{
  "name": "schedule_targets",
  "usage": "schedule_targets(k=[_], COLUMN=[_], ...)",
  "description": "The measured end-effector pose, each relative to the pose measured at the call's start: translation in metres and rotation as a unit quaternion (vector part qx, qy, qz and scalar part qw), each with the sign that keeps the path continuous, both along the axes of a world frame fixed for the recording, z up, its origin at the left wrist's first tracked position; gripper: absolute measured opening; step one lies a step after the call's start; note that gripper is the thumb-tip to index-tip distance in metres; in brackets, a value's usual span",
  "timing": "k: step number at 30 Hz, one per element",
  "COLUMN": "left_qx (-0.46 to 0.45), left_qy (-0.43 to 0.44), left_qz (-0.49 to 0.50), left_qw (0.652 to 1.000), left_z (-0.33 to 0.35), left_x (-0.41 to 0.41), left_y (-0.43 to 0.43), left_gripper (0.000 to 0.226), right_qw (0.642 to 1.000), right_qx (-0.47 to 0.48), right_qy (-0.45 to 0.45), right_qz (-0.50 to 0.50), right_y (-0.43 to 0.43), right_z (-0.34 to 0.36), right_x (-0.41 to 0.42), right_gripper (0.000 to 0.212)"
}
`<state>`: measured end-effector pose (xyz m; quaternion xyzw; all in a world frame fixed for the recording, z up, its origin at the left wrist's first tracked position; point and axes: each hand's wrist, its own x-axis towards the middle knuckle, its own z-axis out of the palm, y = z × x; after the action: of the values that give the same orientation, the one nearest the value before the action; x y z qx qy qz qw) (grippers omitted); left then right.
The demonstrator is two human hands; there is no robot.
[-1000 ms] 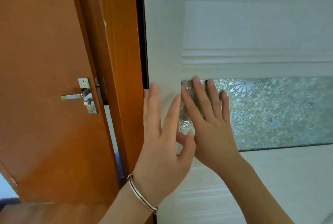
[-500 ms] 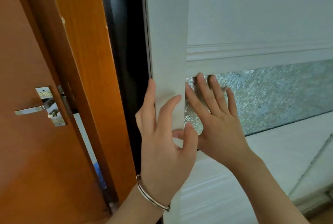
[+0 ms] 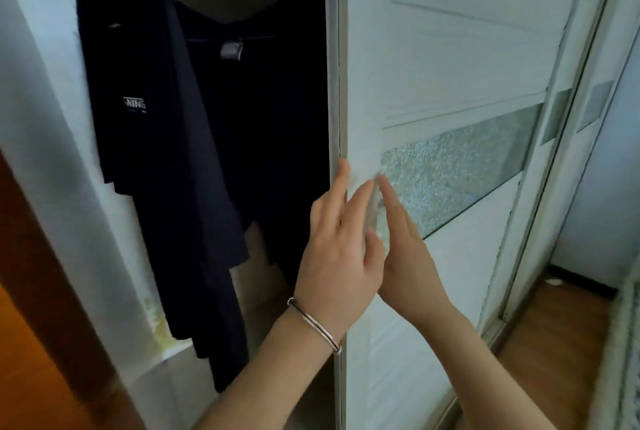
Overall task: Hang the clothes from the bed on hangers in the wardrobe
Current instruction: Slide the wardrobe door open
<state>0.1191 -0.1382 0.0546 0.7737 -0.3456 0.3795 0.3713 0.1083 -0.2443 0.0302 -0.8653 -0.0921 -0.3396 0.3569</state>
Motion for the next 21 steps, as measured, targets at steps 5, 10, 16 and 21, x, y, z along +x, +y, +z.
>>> schedule_targets(k=[5, 10, 16, 21], left_qx=[-0.010, -0.112, -0.162, -0.134], left_qy=[0.018, 0.129, 0.182, 0.168], left_qz=[-0.066, -0.159, -0.216, -0.199], left_qw=[0.998, 0.972, 0.945, 0.956], left_z=[0.005, 0.001, -0.006, -0.010], left_x=[0.038, 0.074, 0.115, 0.135], left_y=[-0.043, -0.098, -0.162, -0.221], left_gripper=[0.045, 0.056, 0.065, 0.059], right_qw=[0.998, 0.997, 0.997, 0.997], right_qx=[0.038, 0.041, 0.048, 0.064], right_qy=[0.025, 0.024, -0.007, 0.004], right_qz=[-0.039, -0.062, -0.055, -0.047], right_y=[-0.052, -0.102, -0.170, -0.229], right_z=[0.003, -0.001, -0.007, -0.009], right_x=[0.022, 0.045, 0.075, 0.098], right_gripper=[0.089, 0.091, 0.091, 0.096])
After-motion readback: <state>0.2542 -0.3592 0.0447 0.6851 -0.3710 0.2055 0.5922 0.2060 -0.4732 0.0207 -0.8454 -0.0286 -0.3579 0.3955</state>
